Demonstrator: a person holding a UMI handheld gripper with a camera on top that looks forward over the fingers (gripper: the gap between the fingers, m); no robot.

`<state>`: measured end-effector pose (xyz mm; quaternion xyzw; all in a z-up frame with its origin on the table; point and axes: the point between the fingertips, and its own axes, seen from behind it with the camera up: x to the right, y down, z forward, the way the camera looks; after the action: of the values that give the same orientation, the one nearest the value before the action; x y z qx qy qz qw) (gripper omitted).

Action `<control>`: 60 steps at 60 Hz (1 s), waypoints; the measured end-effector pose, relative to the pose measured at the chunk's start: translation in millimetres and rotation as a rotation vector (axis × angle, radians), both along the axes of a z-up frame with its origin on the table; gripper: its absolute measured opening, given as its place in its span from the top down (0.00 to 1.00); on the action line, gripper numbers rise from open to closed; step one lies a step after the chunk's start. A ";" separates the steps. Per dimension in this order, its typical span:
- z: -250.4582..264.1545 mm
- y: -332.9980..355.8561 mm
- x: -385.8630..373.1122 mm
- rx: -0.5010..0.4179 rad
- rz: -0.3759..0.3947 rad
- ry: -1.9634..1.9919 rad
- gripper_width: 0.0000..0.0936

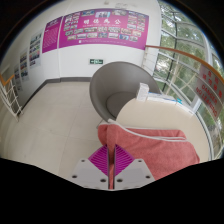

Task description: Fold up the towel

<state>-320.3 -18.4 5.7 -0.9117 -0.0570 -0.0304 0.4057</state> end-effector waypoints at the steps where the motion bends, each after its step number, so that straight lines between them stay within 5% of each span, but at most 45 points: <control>1: 5.8 1.0 -2.5 0.004 0.002 0.023 0.95; 16: 131.1 26.5 16.5 0.116 -0.019 0.346 0.95; 26: 115.0 39.0 127.2 0.103 -0.099 0.246 0.93; 30: 88.7 34.6 179.9 0.067 -0.144 0.178 0.77; 36: 63.3 17.2 249.5 0.018 -0.209 0.076 0.29; 39: 60.1 9.9 266.8 0.006 -0.225 0.066 0.12; 60: 113.6 -41.2 257.8 0.029 -0.137 0.058 0.09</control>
<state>-62.5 -59.6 119.3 -0.9080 0.0175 -0.0325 0.4173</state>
